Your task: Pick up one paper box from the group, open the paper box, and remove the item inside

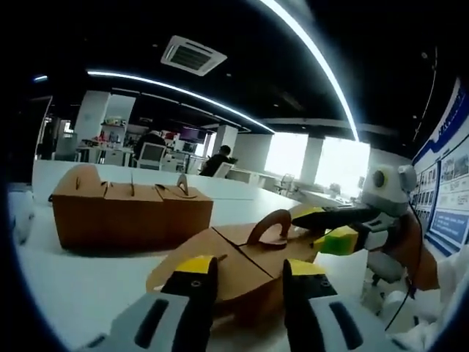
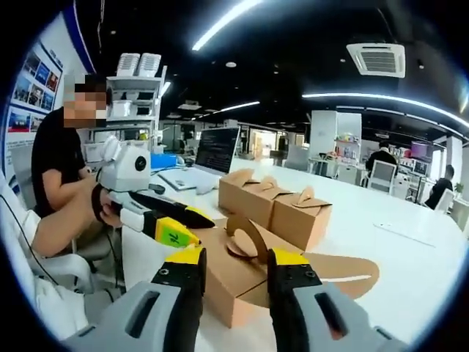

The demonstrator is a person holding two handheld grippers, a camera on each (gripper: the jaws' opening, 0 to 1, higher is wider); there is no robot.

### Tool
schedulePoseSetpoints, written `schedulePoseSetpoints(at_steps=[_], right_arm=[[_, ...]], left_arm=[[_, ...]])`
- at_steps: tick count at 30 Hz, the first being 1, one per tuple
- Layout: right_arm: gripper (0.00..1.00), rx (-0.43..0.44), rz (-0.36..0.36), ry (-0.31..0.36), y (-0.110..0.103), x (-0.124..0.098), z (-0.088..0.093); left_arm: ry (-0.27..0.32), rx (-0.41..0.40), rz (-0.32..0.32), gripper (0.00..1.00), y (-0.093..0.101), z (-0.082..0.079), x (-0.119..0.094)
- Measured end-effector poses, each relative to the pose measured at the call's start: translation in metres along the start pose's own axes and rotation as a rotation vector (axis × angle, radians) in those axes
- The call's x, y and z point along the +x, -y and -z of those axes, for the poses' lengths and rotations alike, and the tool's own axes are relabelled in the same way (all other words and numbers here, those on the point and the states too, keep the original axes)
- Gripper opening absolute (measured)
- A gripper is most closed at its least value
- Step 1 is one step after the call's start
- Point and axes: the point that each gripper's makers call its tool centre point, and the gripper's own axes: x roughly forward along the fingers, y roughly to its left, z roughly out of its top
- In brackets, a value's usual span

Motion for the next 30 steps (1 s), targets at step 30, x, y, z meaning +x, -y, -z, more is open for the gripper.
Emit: schedulePoseSetpoints(at_steps=[30], right_arm=[[0.30, -0.181, 0.027, -0.059, -0.0005, 0.0059, 0.0049]], left_arm=[[-0.002, 0.011, 0.018, 0.34, 0.0027, -0.0001, 0.0011]])
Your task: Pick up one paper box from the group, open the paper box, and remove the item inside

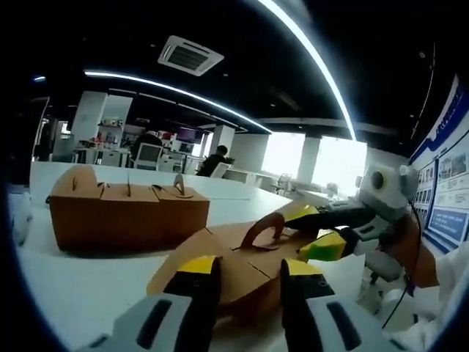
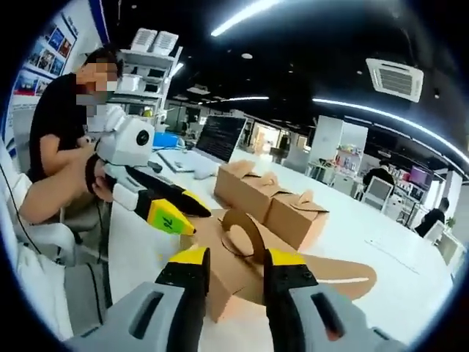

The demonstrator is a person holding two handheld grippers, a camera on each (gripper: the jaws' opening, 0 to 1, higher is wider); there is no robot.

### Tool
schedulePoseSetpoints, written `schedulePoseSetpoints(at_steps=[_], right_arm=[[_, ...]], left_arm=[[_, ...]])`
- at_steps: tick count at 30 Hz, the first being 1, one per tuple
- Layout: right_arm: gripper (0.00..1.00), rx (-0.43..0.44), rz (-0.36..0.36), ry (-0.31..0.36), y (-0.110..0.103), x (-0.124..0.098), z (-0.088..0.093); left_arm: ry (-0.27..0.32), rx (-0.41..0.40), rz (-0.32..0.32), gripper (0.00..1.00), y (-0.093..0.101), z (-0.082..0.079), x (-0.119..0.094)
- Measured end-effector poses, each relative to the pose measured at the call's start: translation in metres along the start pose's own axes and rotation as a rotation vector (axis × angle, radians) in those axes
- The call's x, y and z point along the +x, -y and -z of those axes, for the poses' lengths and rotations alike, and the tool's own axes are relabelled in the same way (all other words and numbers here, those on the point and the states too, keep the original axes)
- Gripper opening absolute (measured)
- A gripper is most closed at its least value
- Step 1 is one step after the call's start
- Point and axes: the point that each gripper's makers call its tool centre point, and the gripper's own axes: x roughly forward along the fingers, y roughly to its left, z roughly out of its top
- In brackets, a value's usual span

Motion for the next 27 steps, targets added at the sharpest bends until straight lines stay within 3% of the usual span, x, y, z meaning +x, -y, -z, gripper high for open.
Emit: schedulePoseSetpoints(at_steps=[5, 16, 18, 20, 27], right_arm=[[0.25, 0.010, -0.015, 0.027, 0.000, -0.001, -0.011], [0.25, -0.022, -0.015, -0.015, 0.004, 0.007, -0.007], [0.19, -0.028, -0.008, -0.022, 0.005, 0.007, -0.007], [0.04, -0.045, 0.061, -0.040, 0.019, 0.005, -0.007], [0.02, -0.060, 0.061, -0.041, 0.023, 0.008, -0.006]], left_arm=[[-0.003, -0.005, 0.003, 0.33, 0.002, 0.001, 0.000], [-0.004, -0.003, 0.010, 0.32, 0.003, 0.001, 0.001], [-0.003, -0.004, 0.010, 0.32, 0.003, 0.001, 0.001], [-0.003, -0.003, 0.009, 0.32, 0.002, 0.000, 0.001], [-0.001, -0.002, 0.010, 0.32, 0.003, 0.000, 0.001]])
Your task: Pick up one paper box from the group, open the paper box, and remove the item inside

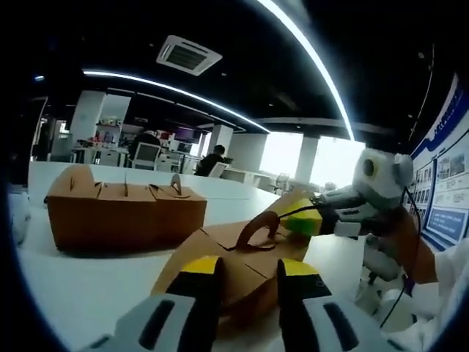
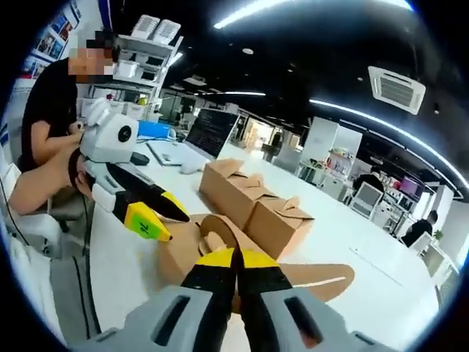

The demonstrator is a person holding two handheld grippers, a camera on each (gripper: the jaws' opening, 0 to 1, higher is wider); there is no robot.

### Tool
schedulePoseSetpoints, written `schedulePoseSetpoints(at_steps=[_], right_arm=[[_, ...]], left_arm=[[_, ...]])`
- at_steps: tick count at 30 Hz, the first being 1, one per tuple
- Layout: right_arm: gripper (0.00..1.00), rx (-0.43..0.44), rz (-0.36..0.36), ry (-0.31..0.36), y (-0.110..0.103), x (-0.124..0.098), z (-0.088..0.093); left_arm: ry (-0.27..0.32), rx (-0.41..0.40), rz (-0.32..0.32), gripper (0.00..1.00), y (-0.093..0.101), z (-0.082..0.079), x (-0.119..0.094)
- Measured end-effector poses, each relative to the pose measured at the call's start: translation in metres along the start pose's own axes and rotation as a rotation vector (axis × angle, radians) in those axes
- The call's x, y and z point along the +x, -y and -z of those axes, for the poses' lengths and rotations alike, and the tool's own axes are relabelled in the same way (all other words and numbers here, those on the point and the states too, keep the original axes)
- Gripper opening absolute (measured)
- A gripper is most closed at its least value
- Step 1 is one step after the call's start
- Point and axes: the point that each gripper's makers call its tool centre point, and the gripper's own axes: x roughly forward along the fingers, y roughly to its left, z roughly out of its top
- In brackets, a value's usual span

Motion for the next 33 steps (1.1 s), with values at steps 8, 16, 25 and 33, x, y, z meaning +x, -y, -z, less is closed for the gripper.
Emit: schedulePoseSetpoints(at_steps=[8, 16, 25, 33], right_arm=[[0.02, -0.027, -0.008, 0.032, -0.003, -0.010, -0.012], [0.02, -0.035, -0.015, 0.063, -0.006, -0.021, -0.025], [0.02, -0.024, -0.039, 0.093, -0.016, -0.035, -0.038], [0.02, -0.024, -0.059, 0.110, -0.028, -0.048, -0.040]], left_arm=[[0.002, -0.015, -0.010, 0.32, 0.001, 0.000, 0.000], [0.002, -0.017, -0.015, 0.32, 0.001, 0.000, 0.000], [0.012, -0.031, -0.020, 0.33, 0.000, 0.000, 0.000], [0.030, -0.036, -0.023, 0.34, 0.000, -0.001, 0.000]])
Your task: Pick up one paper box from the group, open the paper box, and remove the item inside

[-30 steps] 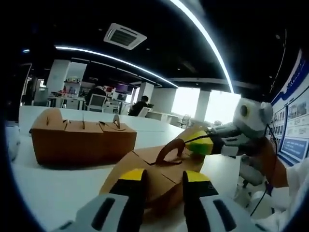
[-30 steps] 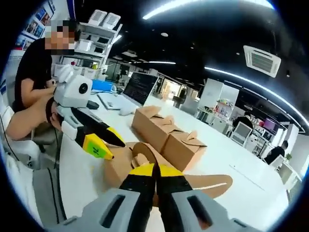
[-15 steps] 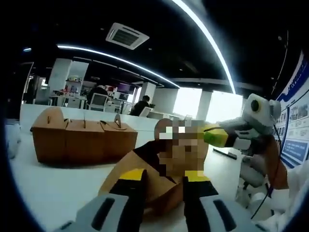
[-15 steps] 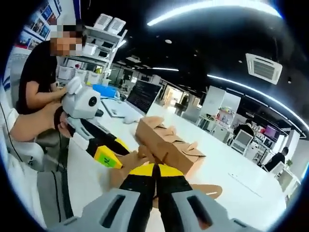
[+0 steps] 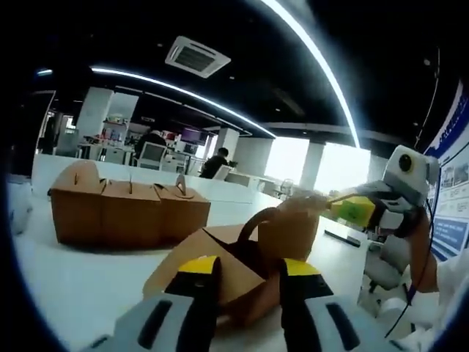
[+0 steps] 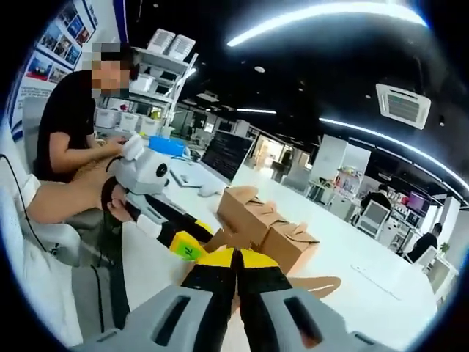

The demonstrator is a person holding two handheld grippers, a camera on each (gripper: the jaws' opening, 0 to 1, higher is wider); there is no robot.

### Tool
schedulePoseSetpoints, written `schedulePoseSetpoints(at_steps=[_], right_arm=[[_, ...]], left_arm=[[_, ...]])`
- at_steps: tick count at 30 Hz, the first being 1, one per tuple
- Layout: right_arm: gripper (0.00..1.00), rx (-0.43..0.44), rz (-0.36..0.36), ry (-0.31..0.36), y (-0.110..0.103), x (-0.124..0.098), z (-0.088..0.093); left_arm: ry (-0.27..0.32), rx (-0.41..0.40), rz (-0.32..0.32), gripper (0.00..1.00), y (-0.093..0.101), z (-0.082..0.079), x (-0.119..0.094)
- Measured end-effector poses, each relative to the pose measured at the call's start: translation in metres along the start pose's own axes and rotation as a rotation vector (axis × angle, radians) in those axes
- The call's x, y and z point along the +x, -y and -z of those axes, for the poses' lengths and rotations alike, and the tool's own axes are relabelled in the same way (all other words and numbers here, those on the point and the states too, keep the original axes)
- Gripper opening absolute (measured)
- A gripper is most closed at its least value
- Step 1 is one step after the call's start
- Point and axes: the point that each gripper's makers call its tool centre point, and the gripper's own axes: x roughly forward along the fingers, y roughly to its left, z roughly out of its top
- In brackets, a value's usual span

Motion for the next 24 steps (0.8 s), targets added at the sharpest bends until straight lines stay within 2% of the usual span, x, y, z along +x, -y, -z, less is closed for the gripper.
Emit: schedulePoseSetpoints(at_steps=[2, 5, 8, 16, 24], right_arm=[[0.02, 0.004, -0.006, 0.007, -0.002, -0.003, 0.000], [0.02, 0.023, -0.011, 0.024, 0.000, -0.005, -0.002], [0.02, 0.030, -0.027, 0.028, -0.004, -0.004, -0.002], [0.02, 0.015, -0.080, 0.035, -0.021, -0.011, -0.001], [0.02, -0.005, -0.177, 0.004, -0.046, -0.016, 0.010]], left_arm=[[0.006, 0.005, 0.006, 0.35, 0.001, 0.000, -0.001], [-0.028, 0.056, 0.032, 0.38, 0.008, 0.008, 0.000], [-0.056, 0.134, 0.000, 0.39, 0.007, 0.014, 0.003], [-0.050, 0.112, -0.016, 0.35, 0.008, 0.015, 0.003], [-0.059, 0.153, -0.063, 0.34, 0.011, 0.016, 0.003]])
